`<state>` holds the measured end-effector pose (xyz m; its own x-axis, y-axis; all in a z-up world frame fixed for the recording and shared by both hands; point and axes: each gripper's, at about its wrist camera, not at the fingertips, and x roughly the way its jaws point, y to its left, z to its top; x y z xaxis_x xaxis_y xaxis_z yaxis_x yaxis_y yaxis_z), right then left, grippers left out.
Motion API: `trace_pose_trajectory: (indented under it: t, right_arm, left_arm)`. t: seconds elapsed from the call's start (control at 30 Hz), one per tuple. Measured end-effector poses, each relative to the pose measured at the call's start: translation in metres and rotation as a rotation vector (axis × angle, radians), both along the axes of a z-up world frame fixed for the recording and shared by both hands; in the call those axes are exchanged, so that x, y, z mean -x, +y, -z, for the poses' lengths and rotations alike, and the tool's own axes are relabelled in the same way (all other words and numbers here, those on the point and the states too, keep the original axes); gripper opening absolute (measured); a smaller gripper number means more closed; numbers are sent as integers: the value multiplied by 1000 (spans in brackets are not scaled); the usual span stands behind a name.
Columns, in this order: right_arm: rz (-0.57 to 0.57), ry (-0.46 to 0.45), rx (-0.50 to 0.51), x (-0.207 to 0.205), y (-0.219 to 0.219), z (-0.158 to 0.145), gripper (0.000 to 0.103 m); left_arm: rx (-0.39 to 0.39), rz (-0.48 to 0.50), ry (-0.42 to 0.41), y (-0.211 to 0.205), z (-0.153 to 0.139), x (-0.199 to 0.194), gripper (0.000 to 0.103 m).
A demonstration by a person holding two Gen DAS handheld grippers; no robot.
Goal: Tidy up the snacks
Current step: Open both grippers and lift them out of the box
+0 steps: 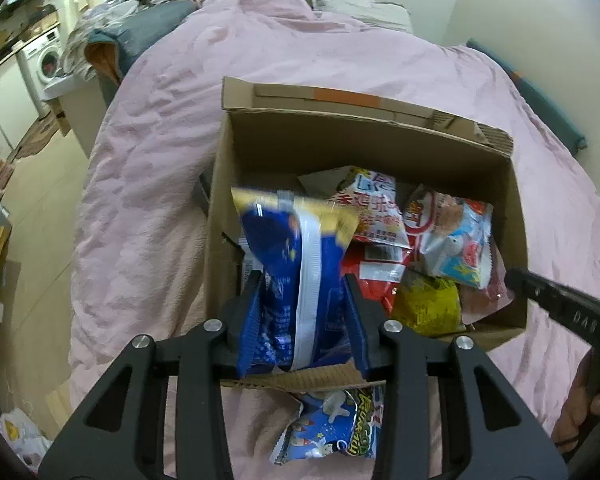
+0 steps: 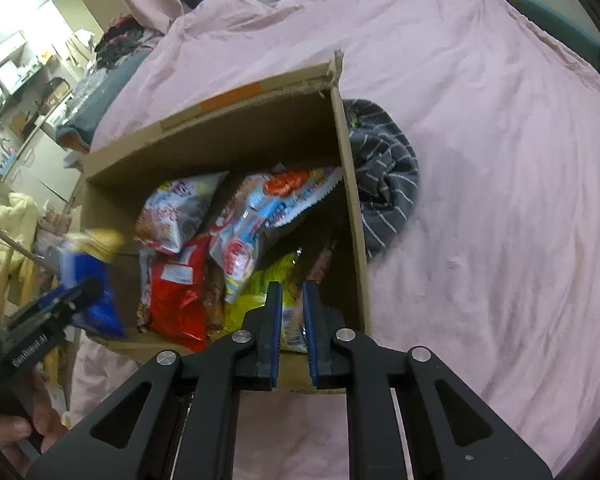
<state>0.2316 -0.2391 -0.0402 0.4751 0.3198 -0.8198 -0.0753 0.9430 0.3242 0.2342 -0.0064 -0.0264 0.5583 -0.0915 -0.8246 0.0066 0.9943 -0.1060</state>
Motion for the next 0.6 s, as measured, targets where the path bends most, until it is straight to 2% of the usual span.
trace_pose_trajectory:
  t: [0.03,0.1,0.13,0.17,0.23,0.43,0.6]
  right_arm:
    - [1,-5,-4,0,0,-2,15]
    - [2,-21,-12,1,-2,-5,25]
    - [4,-27,-14,2,-2,-7,36]
    - [6,-35,-21,2,-3,-9,61]
    - [22,-59,-39,3,-5,-13,86]
    - [12,-71,-82,7,-5,-20,86]
    - [7,-79,-116,19,-7,-30,86]
  left_arm:
    - [-1,4,-5,0,-1,1,48]
    - [-8,-2,-25,0,-4,3,64]
    - [-7,-4,-35,0,-6,4,67]
    - [-1,-6,-42,1,-7,4,73]
    - [9,-12,-53,2,-10,5,80]
    - [33,23,-66,1,-13,8,81]
    - [27,17,-74,3,-17,16,81]
